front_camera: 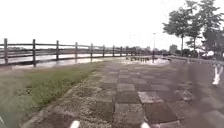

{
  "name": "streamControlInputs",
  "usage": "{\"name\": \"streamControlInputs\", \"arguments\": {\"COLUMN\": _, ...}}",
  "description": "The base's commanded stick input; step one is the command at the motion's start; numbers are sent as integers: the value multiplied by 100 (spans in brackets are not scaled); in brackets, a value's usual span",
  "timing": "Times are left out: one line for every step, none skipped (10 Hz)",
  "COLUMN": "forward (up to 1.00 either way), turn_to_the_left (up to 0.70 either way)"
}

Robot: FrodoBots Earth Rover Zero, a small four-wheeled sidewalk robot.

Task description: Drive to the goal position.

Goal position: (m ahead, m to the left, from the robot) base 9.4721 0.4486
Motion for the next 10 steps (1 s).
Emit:
{"name": "streamControlInputs", "arguments": {"forward": 70, "turn_to_the_left": 0}}
{"name": "streamControlInputs", "arguments": {"forward": 70, "turn_to_the_left": 0}}
{"name": "streamControlInputs", "arguments": {"forward": 70, "turn_to_the_left": 0}}
{"name": "streamControlInputs", "arguments": {"forward": 70, "turn_to_the_left": 0}}
{"name": "streamControlInputs", "arguments": {"forward": 70, "turn_to_the_left": 0}}
{"name": "streamControlInputs", "arguments": {"forward": 70, "turn_to_the_left": 0}}
{"name": "streamControlInputs", "arguments": {"forward": 70, "turn_to_the_left": 0}}
{"name": "streamControlInputs", "arguments": {"forward": 70, "turn_to_the_left": 0}}
{"name": "streamControlInputs", "arguments": {"forward": 70, "turn_to_the_left": 0}}
{"name": "streamControlInputs", "arguments": {"forward": 70, "turn_to_the_left": 0}}
